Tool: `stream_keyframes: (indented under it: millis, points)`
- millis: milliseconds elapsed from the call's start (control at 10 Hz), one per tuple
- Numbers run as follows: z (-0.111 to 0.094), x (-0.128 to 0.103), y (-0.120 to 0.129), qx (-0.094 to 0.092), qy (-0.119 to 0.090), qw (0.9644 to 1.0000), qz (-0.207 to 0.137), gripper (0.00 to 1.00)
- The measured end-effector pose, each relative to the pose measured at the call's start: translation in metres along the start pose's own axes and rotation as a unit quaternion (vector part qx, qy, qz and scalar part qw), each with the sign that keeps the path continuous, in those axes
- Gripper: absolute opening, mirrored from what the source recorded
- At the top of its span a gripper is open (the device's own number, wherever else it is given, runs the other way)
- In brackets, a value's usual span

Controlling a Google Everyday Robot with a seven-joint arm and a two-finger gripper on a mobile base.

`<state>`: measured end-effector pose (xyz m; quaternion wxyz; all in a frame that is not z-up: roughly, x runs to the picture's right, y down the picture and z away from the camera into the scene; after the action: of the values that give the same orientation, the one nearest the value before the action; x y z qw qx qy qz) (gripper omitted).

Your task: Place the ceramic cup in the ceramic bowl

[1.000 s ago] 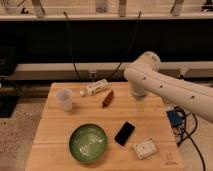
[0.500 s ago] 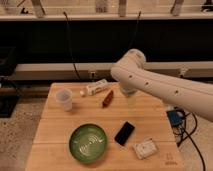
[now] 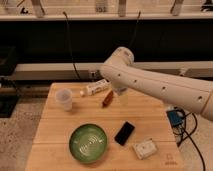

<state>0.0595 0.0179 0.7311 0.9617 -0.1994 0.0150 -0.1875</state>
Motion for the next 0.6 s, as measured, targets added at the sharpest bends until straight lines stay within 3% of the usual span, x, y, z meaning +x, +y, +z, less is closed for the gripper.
stream_keyframes:
  millis: [600]
  points:
    - [0.000, -0.024, -0.026, 0.023, -0.011, 0.9986, -0.046, 0.80]
